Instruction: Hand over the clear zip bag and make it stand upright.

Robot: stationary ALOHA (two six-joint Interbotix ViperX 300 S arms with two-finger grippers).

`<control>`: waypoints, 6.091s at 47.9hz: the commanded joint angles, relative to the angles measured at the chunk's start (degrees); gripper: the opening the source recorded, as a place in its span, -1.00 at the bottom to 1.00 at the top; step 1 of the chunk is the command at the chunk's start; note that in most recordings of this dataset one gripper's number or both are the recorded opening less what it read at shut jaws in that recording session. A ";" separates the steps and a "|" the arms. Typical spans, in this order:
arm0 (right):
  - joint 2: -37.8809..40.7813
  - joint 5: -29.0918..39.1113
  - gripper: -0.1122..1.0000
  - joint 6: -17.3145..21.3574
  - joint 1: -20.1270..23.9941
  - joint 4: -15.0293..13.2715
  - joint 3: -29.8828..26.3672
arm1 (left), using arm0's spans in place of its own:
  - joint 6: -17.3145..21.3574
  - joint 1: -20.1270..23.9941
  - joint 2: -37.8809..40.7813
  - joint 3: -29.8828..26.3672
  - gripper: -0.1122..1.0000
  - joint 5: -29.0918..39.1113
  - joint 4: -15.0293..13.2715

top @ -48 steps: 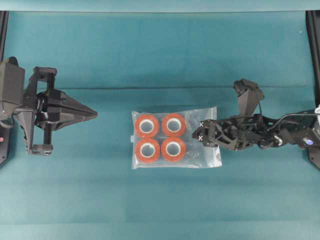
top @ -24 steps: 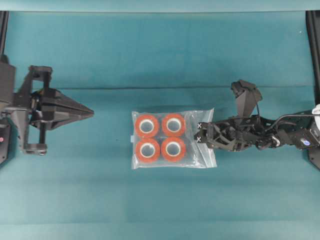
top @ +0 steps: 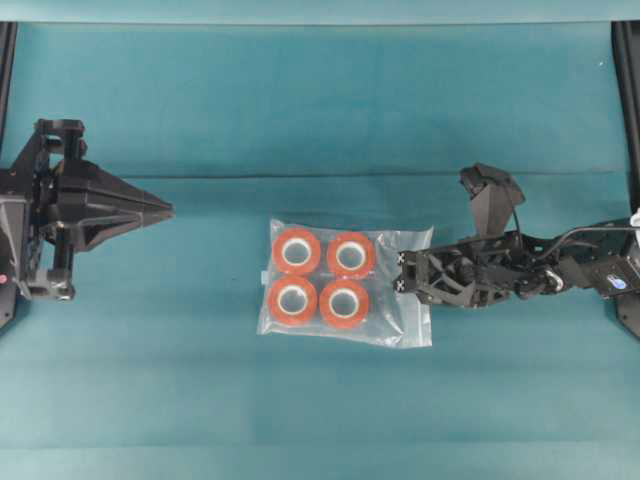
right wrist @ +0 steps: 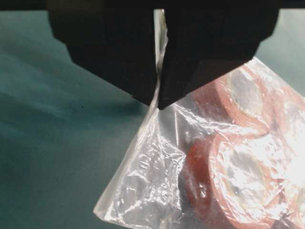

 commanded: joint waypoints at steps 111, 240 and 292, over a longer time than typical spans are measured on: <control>-11.87 25.93 -0.74 -2.46 -6.06 -15.29 -4.92 | 10.20 0.70 13.54 -1.32 -0.82 -7.65 0.35; 6.24 81.65 -0.75 -65.48 -12.30 -33.31 -58.62 | 10.20 0.79 14.77 -2.72 0.81 6.33 0.35; 7.73 79.37 -0.75 -63.46 -11.60 -34.80 -59.06 | 9.32 0.70 14.85 -2.46 0.81 7.12 0.35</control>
